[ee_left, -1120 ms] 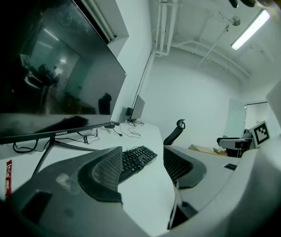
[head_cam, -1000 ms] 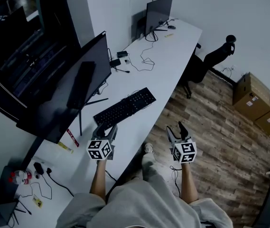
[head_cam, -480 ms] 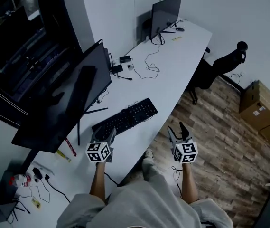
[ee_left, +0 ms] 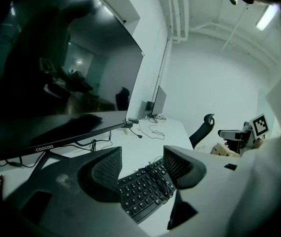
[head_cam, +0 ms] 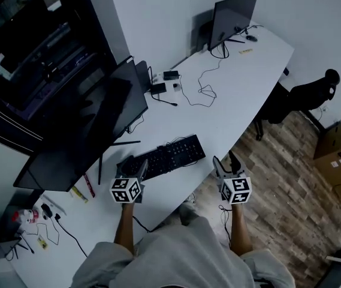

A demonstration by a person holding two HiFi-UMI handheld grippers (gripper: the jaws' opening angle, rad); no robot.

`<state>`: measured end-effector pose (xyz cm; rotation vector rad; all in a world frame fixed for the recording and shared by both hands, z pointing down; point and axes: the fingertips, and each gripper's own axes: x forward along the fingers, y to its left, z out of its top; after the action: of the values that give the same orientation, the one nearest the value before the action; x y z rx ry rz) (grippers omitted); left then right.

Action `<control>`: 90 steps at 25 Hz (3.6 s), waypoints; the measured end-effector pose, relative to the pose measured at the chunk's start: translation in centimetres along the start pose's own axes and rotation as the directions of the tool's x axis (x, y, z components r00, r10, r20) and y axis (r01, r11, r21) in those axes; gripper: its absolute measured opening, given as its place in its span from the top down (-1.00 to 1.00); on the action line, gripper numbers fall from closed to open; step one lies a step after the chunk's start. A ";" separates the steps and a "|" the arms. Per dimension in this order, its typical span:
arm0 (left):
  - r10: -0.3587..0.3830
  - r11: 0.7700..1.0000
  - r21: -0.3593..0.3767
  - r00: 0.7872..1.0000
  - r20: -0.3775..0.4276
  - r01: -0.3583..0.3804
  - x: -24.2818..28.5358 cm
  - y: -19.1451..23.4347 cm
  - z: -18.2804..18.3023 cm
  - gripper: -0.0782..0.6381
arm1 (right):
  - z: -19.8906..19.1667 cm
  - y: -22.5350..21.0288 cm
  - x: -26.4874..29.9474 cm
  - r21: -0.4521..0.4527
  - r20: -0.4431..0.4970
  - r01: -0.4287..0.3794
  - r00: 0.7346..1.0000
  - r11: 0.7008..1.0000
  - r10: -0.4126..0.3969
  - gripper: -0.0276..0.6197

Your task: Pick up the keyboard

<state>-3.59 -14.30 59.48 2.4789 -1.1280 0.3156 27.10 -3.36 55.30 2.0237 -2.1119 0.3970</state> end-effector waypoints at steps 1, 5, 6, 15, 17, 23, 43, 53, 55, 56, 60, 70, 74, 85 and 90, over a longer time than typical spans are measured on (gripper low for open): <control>0.010 1.000 -0.003 1.000 -0.003 -0.010 0.3 0.1 0.1 0.06 | 0.1 -0.3 0.7 0.001 -0.004 -0.010 1.000 1.000 0.010 0.11; 0.047 0.999 -0.021 0.999 -0.009 -0.047 1.6 0.7 0.5 0.06 | 0.6 -1.3 3.1 0.003 -0.011 -0.045 0.999 0.999 0.045 0.11; 0.053 0.998 -0.022 0.999 -0.009 -0.053 2.0 0.8 0.7 0.06 | 0.8 -1.6 3.6 0.003 -0.011 -0.051 0.999 0.999 0.051 0.11; 0.091 0.995 -0.040 0.996 -0.025 -0.092 5.3 0.6 1.3 0.06 | 1.3 -4.9 7.2 0.005 -0.035 -0.088 0.995 0.996 0.089 0.11; 0.111 0.993 -0.048 0.993 -0.030 -0.112 5.2 1.0 1.1 0.06 | 1.2 -4.9 8.0 0.003 -0.043 -0.104 0.994 0.995 0.104 0.11; 0.185 0.980 -0.071 0.982 -0.037 -0.187 3.2 3.4 0.4 0.06 | 1.0 -2.9 10.4 -0.006 -0.062 -0.175 0.983 0.985 0.174 0.11; 0.330 0.917 -0.208 0.940 -0.085 -0.341 -4.5 11.4 -5.3 0.01 | -0.3 7.5 15.3 -0.067 -0.172 -0.354 0.925 0.933 0.339 0.11; 0.299 0.901 -0.272 0.938 -0.177 -0.339 -3.0 13.6 -9.6 -0.05 | -2.2 7.8 15.1 -0.074 -0.227 -0.338 0.922 0.938 0.315 0.11; 0.295 0.897 -0.281 0.935 -0.195 -0.341 -2.5 13.9 -10.1 -0.06 | -2.5 7.3 15.0 -0.071 -0.232 -0.329 0.923 0.942 0.305 0.11; 0.292 0.896 -0.283 0.935 -0.203 -0.342 -2.3 14.0 -10.4 -0.06 | -2.6 7.1 14.9 -0.069 -0.234 -0.325 0.924 0.943 0.302 0.11; 0.277 0.899 -0.277 0.931 -0.239 -0.339 -1.5 14.2 -11.4 -0.07 | -3.1 6.5 14.8 -0.065 -0.239 -0.313 0.927 0.948 0.290 0.11; 0.252 0.901 -0.279 0.925 -0.284 -0.331 -0.2 14.7 -13.1 -0.08 | -3.7 5.9 14.4 -0.059 -0.256 -0.298 0.927 0.953 0.275 0.11; 0.240 0.906 -0.275 0.926 -0.293 -0.322 0.2 14.5 -13.5 -0.10 | -4.1 5.5 14.3 -0.058 -0.260 -0.290 0.928 0.955 0.266 0.11; 0.245 0.908 -0.257 0.918 -0.312 -0.330 0.7 14.1 -13.6 -0.16 | -4.8 3.8 14.3 -0.032 -0.265 -0.264 0.932 0.964 0.246 0.10; 0.246 0.911 -0.252 0.920 -0.304 -0.327 0.6 14.1 -13.6 -0.16 | -5.5 3.5 14.6 -0.013 -0.287 -0.259 0.926 0.966 0.244 0.05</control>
<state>-14.40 -17.11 75.53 1.9388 -1.3180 0.5065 22.56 -15.33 64.98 1.5607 -2.1755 0.6249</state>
